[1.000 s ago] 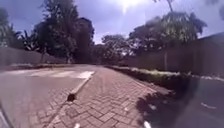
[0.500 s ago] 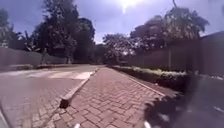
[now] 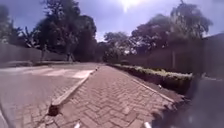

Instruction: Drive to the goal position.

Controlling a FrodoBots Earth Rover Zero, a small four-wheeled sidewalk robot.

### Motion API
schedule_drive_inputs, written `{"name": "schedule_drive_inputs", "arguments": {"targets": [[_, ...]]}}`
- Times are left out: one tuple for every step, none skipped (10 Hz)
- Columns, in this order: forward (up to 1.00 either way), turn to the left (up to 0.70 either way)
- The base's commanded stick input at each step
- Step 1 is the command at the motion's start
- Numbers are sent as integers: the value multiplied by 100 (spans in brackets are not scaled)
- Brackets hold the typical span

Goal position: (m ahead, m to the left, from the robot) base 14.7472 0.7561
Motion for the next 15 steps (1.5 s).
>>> {"name": "schedule_drive_inputs", "arguments": {"targets": [[70,0],[70,-35],[70,-35],[70,-35],[70,-35],[70,-35],[70,0],[70,0],[70,0],[70,0],[70,0],[70,0],[70,0],[70,0],[70,0]]}}
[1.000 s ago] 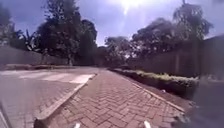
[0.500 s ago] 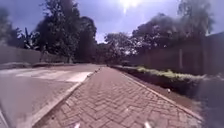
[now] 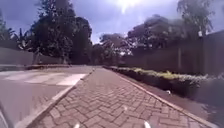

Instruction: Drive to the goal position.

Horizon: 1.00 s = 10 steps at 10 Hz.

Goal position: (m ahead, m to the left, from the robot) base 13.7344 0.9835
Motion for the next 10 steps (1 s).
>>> {"name": "schedule_drive_inputs", "arguments": {"targets": [[70,0],[70,0],[70,0],[70,0],[70,0],[70,0],[70,0],[70,0],[70,0],[70,0]]}}
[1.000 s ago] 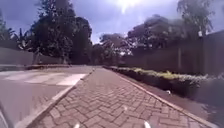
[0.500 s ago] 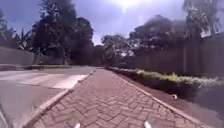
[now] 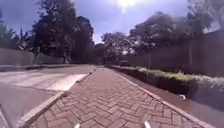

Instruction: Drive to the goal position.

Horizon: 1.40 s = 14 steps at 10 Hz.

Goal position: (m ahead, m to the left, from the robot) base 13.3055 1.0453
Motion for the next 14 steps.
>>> {"name": "schedule_drive_inputs", "arguments": {"targets": [[70,0],[70,0],[70,0],[70,0],[70,0],[70,0],[70,0],[70,0],[70,0],[70,0],[70,0],[70,0],[70,0],[70,0]]}}
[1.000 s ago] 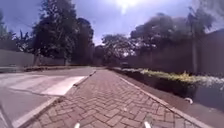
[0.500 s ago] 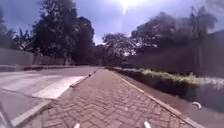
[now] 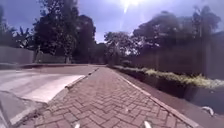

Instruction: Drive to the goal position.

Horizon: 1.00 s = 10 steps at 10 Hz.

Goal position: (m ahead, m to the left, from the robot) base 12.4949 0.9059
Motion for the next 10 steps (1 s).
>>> {"name": "schedule_drive_inputs", "arguments": {"targets": [[70,0],[70,0],[70,0],[70,0],[70,0],[70,0],[70,0],[70,0],[70,0],[70,0]]}}
